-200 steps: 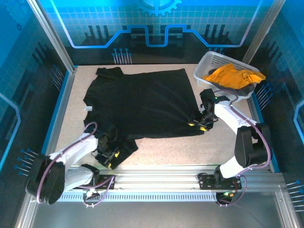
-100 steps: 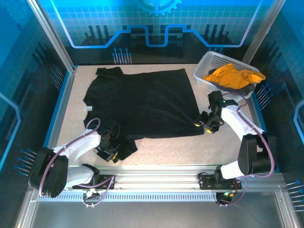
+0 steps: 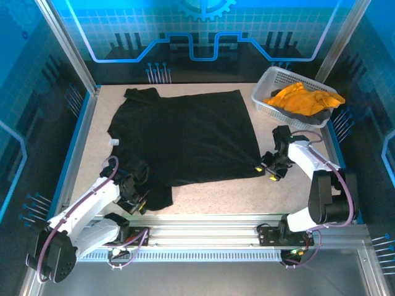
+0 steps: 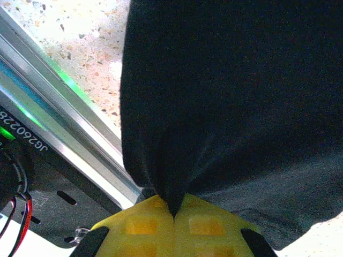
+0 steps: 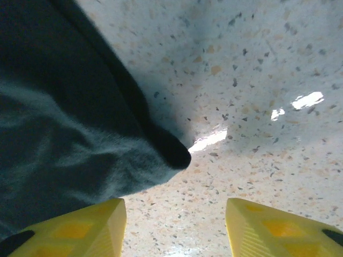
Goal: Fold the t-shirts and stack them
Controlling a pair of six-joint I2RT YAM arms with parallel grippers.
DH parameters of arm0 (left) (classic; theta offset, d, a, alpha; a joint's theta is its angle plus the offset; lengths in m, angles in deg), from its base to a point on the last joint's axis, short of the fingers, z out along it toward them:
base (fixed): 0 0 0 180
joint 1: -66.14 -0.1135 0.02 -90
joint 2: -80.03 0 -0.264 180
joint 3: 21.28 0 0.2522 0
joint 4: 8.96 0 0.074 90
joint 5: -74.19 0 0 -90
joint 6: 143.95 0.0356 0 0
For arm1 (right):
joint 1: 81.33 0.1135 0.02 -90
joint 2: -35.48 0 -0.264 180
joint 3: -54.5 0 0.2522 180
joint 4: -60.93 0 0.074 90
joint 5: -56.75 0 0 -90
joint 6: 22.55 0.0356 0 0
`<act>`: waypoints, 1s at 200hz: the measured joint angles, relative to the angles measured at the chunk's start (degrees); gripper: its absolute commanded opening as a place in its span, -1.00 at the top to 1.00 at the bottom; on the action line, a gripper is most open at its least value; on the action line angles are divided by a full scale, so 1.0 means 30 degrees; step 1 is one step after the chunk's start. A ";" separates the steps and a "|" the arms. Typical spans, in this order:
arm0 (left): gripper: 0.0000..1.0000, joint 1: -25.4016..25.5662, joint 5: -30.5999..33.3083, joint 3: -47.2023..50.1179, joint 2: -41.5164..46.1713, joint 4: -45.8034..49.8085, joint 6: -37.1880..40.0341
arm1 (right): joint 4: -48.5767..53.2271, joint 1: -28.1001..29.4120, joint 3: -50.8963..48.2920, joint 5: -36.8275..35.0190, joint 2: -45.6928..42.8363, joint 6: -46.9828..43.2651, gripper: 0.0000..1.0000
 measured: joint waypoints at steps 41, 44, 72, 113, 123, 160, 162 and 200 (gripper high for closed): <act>1.00 0.0000 -0.0342 -0.0306 -0.0466 -0.0605 -0.0022 | -0.0889 0.0000 0.0204 0.0335 0.1953 -0.0109 0.09; 1.00 0.0000 -0.0372 -0.0430 -0.0568 -0.0670 -0.0022 | -0.0933 0.0000 0.0291 0.0335 0.2098 -0.0124 0.10; 1.00 0.0000 -0.0707 -0.2484 -0.1596 -0.1020 0.0000 | -0.1166 0.0000 0.1093 0.0379 0.3140 -0.0386 0.26; 1.00 0.0000 -0.0699 -0.5741 -0.2798 -0.1158 0.0612 | -0.0342 -0.0131 0.1683 0.0153 0.3810 -0.0466 0.65; 1.00 0.0000 -0.0641 -0.5807 -0.2783 -0.1209 0.0780 | -0.0328 -0.0138 0.1734 0.0182 0.3847 -0.0357 0.77; 1.00 0.0000 -0.0481 -0.5020 -0.2229 -0.1027 0.0809 | -0.1224 -0.0087 0.1851 0.0379 0.3818 -0.0495 1.00; 1.00 0.0000 -0.0474 -0.4976 -0.2193 -0.1020 0.0809 | -0.1246 -0.0087 0.1851 0.0379 0.3818 -0.0510 1.00; 1.00 -0.0015 0.0342 -0.4641 -0.1188 -0.0656 0.0809 | -0.1370 0.0277 0.1880 0.0291 0.2681 -0.0532 1.00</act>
